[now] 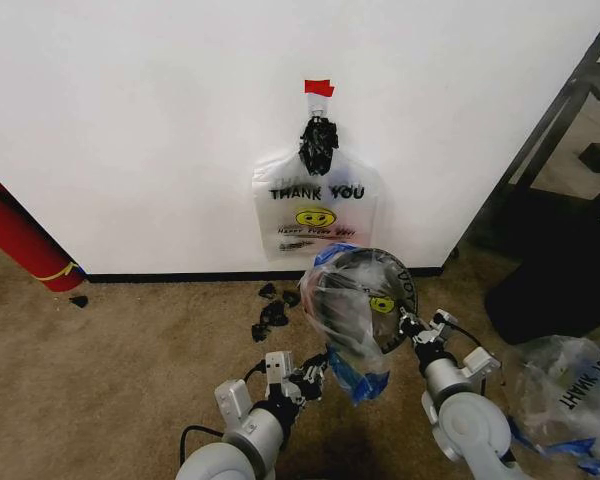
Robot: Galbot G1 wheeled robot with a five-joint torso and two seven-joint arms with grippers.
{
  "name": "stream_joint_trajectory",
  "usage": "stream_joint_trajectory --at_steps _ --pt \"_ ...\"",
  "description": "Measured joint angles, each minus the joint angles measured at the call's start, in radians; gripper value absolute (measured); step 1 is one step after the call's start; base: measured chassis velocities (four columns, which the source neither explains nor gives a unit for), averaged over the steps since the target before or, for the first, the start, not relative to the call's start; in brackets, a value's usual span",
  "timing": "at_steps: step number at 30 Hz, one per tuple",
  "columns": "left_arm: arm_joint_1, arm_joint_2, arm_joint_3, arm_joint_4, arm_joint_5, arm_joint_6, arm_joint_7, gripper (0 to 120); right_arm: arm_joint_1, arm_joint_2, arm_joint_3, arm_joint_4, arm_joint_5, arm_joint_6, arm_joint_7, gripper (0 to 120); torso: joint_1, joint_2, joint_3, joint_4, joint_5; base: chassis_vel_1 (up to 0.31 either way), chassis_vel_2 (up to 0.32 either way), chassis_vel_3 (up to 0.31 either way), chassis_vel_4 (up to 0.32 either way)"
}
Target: Pick up the garbage bag from the wall and place it over the trash bin.
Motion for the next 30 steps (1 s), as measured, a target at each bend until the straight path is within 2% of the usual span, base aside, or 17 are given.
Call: stream_joint_trajectory --at_steps 2,4,7,9,14,16,18,30 --pt "0.0 -0.001 0.002 -0.001 -0.001 0.0 0.0 36 0.0 0.001 -0.001 -0.001 -0.003 0.0 0.0 0 0.0 0.0 0.0 0.0 0.0 0.0 0.0 0.0 0.0" --pt "-0.001 -0.003 0.009 -0.005 -0.008 0.003 0.0 49 -0.001 0.003 -0.002 -0.004 -0.013 0.0 0.0 0 0.0 0.0 0.0 0.0 0.0 0.0 0.0 0.0 0.0" --pt "0.002 -0.002 0.01 -0.014 -0.014 0.007 0.001 62 -0.002 0.004 0.002 -0.008 -0.02 0.001 0.0 0 0.0 0.0 0.0 -0.0001 0.0 0.0 0.0 0.0 0.0" --pt "0.006 0.0 0.01 -0.017 -0.015 0.008 0.001 65 -0.003 0.003 0.004 -0.009 -0.021 0.001 0.0 0 0.0 0.0 0.0 0.0 0.0 0.0 0.0 0.0 0.0" --pt "0.031 0.009 0.01 -0.04 -0.013 0.013 0.002 86 -0.003 0.001 0.015 -0.011 -0.021 0.004 -0.001 0 0.0 0.0 0.0 0.0 0.0 0.0 0.0 0.0 0.0" --pt "0.037 0.01 0.011 -0.045 -0.012 0.014 0.002 88 -0.002 0.002 0.015 -0.011 -0.021 0.004 -0.001 0 0.0 0.0 0.0 0.0 0.0 0.0 0.0 0.0 0.0" --pt "0.047 0.011 0.013 -0.051 -0.01 0.016 0.002 98 -0.002 0.004 0.014 -0.011 -0.021 0.005 -0.002 0 0.0 0.0 0.0 0.0 0.0 0.0 0.0 0.0 0.0" --pt "-0.021 -0.027 0.038 0.028 0.018 0.014 -0.006 98 -0.017 0.013 -0.016 0.014 -0.065 0.013 -0.012 0 0.0 0.0 0.0 -0.0001 0.0 0.0 0.0 0.0 0.0"
